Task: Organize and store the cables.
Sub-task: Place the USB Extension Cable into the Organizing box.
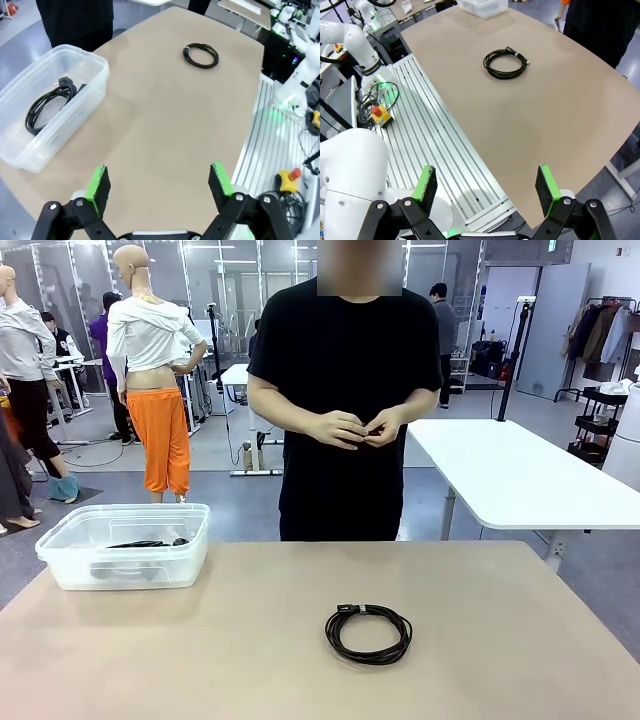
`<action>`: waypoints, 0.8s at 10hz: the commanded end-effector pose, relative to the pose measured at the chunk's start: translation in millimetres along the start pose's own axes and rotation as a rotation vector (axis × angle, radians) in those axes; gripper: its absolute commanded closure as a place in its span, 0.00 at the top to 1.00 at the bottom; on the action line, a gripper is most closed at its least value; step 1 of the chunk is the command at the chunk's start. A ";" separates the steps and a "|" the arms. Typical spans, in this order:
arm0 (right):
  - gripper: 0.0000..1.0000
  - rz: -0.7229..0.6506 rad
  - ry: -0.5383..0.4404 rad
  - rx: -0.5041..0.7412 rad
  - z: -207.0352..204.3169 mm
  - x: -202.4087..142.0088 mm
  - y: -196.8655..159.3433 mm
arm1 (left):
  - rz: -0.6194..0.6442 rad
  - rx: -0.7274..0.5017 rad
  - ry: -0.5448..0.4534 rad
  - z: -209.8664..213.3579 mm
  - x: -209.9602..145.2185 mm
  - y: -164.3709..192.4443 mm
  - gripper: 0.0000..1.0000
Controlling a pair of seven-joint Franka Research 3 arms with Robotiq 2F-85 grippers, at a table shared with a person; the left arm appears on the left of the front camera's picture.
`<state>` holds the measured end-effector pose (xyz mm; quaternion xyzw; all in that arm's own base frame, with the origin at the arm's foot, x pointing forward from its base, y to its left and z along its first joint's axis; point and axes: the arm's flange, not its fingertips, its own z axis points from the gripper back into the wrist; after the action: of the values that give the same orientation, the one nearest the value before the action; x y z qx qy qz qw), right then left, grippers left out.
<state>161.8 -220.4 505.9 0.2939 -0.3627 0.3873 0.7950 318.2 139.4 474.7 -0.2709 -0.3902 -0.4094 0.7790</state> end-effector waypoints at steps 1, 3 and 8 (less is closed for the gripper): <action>1.00 -0.005 0.014 -0.004 2.3 0.9 -2.7 | -0.007 0.001 0.020 -0.4 10.8 0.9 1.00; 1.00 0.000 0.000 0.000 0.0 0.0 0.0 | -0.007 0.001 0.020 -0.4 10.8 0.9 1.00; 1.00 0.072 0.553 -0.231 -144.5 173.5 4.5 | -0.007 0.001 0.020 -0.4 10.8 0.9 1.00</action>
<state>245.4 -63.4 576.2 0.0753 -0.2483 0.4194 0.8700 322.2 133.7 479.8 -0.2650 -0.3854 -0.4189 0.7783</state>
